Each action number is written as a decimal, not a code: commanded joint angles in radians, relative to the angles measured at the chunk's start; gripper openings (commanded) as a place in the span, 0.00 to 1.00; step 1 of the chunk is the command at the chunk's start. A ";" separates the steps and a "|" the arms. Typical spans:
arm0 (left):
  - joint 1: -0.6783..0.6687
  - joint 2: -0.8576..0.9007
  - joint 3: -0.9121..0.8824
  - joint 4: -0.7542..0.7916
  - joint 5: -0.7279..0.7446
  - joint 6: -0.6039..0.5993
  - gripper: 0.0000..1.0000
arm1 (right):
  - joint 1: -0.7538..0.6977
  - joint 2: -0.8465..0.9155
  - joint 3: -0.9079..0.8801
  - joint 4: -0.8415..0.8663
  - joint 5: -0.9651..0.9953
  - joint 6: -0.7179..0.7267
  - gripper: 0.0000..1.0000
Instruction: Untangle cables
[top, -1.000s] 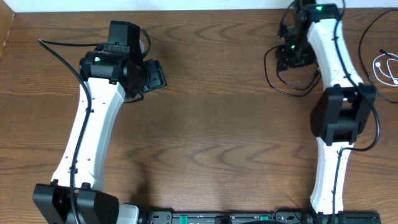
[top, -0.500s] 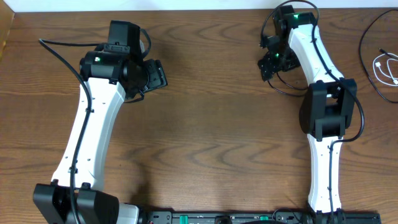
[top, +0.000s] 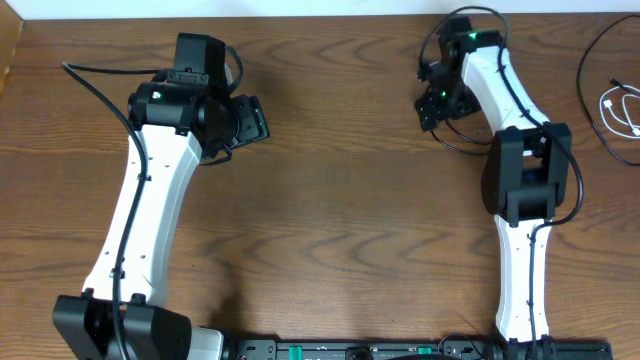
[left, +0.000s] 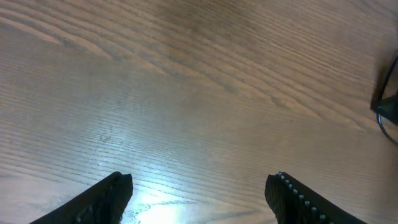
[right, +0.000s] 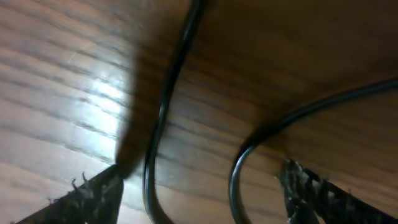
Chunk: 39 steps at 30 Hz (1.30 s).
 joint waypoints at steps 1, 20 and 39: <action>-0.002 0.004 -0.003 -0.002 -0.006 0.017 0.74 | 0.006 0.011 -0.060 0.020 -0.008 0.050 0.74; -0.002 0.004 -0.003 -0.002 -0.006 0.017 0.74 | 0.007 0.011 -0.310 0.002 0.052 0.209 0.50; -0.002 0.004 -0.003 0.005 -0.006 0.016 0.75 | -0.120 -0.003 -0.223 0.032 0.066 0.405 0.01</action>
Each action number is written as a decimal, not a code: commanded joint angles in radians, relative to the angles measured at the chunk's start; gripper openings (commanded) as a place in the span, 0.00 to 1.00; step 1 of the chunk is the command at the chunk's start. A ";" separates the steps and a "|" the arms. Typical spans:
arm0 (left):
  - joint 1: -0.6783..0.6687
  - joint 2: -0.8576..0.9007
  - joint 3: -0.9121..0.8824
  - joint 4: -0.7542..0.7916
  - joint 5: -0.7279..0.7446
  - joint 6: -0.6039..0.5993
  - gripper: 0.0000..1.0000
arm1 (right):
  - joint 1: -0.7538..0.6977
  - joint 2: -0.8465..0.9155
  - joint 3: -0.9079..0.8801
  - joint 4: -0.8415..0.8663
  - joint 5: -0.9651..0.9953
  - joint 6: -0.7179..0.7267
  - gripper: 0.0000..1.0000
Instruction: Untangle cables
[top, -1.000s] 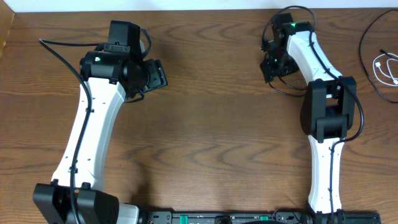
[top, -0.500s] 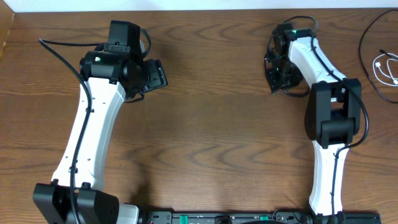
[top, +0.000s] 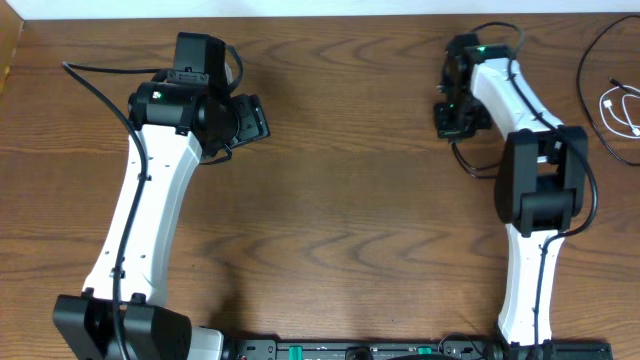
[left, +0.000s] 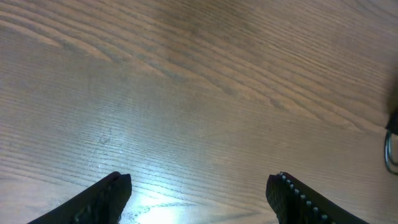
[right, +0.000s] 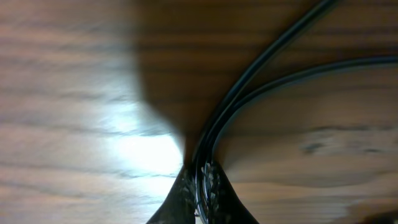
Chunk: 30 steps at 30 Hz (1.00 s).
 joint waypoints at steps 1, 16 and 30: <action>-0.002 0.004 -0.003 -0.003 -0.006 0.016 0.75 | -0.096 0.104 -0.006 -0.010 0.047 0.082 0.01; -0.002 0.004 -0.003 -0.002 -0.006 0.016 0.75 | -0.517 0.104 -0.001 0.195 0.221 0.233 0.01; -0.002 0.004 -0.003 0.034 -0.006 0.016 0.75 | -0.616 0.000 0.201 0.189 0.034 0.132 0.01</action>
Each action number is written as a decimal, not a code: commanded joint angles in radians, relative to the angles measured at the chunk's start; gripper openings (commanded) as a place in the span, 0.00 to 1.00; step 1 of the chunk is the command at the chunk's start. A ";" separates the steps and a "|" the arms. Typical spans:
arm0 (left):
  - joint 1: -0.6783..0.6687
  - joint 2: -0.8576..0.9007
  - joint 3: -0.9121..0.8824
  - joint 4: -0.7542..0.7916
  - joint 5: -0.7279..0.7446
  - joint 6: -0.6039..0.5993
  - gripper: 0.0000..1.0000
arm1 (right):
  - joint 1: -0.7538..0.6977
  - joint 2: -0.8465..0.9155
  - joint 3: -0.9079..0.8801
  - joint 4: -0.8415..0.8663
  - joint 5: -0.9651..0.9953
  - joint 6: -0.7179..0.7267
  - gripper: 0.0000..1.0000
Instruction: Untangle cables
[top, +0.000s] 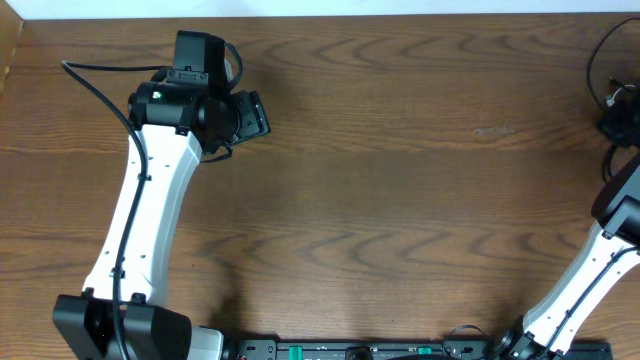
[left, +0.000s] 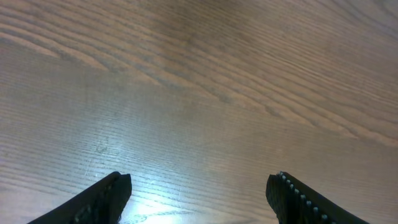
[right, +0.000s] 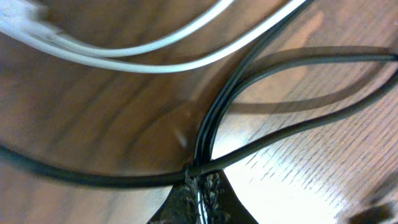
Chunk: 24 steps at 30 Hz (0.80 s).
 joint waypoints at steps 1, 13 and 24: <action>-0.002 0.004 -0.003 0.005 -0.006 0.016 0.75 | 0.000 -0.079 0.093 -0.023 -0.186 -0.052 0.01; -0.002 0.004 -0.003 0.004 -0.006 0.016 0.98 | 0.048 -0.610 0.157 -0.172 -0.348 0.011 0.78; -0.002 0.004 -0.003 0.004 -0.006 0.016 0.98 | 0.102 -1.096 0.157 -0.229 -0.394 0.012 0.99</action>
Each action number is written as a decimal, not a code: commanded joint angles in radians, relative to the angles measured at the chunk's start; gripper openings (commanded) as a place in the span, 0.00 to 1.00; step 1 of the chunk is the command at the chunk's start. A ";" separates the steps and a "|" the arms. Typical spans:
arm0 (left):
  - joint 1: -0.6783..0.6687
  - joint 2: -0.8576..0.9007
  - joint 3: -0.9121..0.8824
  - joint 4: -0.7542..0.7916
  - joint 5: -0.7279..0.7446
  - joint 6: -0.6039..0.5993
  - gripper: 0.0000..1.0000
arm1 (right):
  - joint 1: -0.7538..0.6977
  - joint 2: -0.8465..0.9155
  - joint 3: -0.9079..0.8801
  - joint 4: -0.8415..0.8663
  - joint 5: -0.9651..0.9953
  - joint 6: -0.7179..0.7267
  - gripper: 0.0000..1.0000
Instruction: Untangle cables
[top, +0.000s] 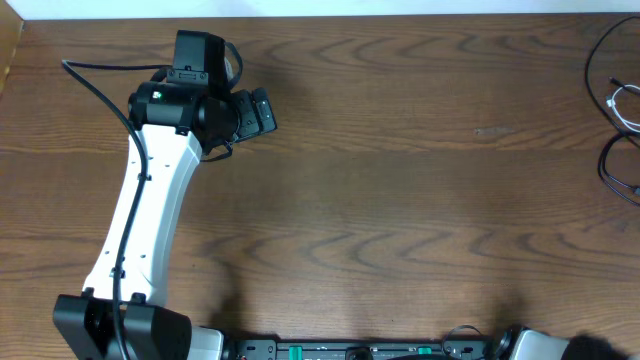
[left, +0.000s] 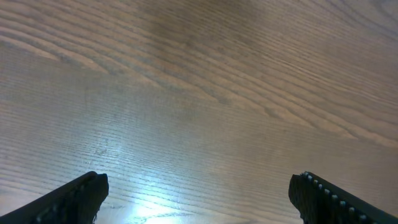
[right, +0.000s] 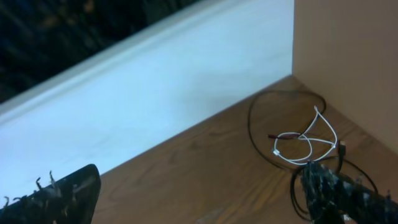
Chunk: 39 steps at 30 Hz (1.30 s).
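Observation:
A black cable (top: 607, 166) lies looped at the table's right edge, just below a coiled white cable (top: 624, 103). The right wrist view sees both from afar: the white cable (right: 305, 142) inside a black cable (right: 251, 122) loop in the table's corner. My right gripper (right: 199, 190) is open and empty, high and away from them; it does not show in the overhead view. Over bare wood at the back left, my left gripper (top: 262, 112) is wide open, with nothing between its fingers (left: 74, 198).
Another black cable (top: 597, 44) curves along the back right corner. A white wall (right: 155, 81) and a tan panel (right: 348, 56) bound the table there. The left arm's own black lead (top: 95, 85) runs across the back left.
My right gripper let go of the black cable and is now open, far back from the right edge and out of the overhead view. The left gripper's jaws stand wider apart.
My right gripper stood open over the black cable at the back, right of centre. Then it was shut on it. Then it held the cable at the right edge beside the white cable. Now the cable lies there, released. The left arm stayed in place.

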 joint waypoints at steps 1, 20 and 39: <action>-0.002 0.003 -0.003 -0.002 -0.006 0.014 0.98 | 0.007 -0.126 0.000 -0.039 -0.028 0.006 0.99; -0.002 0.004 -0.003 -0.002 -0.006 0.014 0.98 | 0.109 -0.575 0.000 -0.116 -0.039 0.006 0.99; -0.002 0.003 -0.003 -0.002 -0.006 0.014 0.98 | 0.108 -0.634 -0.153 -0.517 0.070 -0.027 0.99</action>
